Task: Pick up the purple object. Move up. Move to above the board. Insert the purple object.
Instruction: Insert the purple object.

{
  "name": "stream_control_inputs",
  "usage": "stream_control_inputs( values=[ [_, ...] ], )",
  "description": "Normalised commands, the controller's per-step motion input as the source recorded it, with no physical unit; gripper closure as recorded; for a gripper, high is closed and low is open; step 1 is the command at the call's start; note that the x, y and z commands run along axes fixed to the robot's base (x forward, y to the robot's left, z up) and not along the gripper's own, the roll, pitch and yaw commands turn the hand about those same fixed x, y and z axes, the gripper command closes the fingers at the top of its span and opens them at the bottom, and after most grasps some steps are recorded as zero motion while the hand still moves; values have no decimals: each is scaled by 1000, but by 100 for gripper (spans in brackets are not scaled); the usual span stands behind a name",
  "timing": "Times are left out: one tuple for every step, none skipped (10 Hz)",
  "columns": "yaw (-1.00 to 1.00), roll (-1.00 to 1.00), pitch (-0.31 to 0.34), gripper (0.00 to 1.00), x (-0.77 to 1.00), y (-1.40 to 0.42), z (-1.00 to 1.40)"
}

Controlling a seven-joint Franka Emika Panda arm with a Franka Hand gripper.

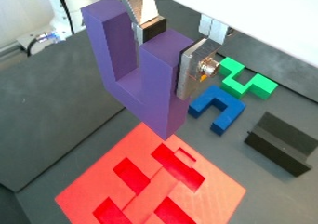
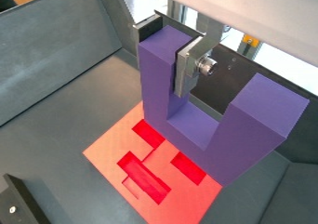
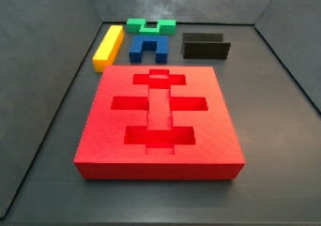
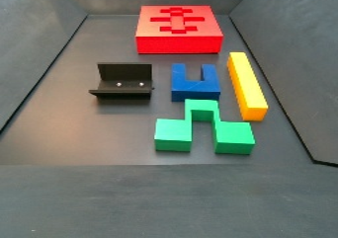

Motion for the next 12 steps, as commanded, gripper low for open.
stream_control_inputs(
  values=[
    [-34,-83,-171,100,403,-209,-254],
    [-69,-59,-160,100,606,-306,-266],
    [-77,-84,-174,100,591,-246,-271],
    [-86,-70,-171,100,560,-260,-323],
    [0,0,-121,100,557,-263,-371],
    [0,37,-76,100,520,-346,-434],
    [0,126,-37,100,503,-449,-486],
    [149,269,0,100,329,-549,-480],
    [194,309,0,100,226,-529,-474],
    [234,310,11,100,157,-506,-477],
    [300,279,0,100,111,-466,-489],
    [311,230,0,100,97,-437,-460]
  ],
)
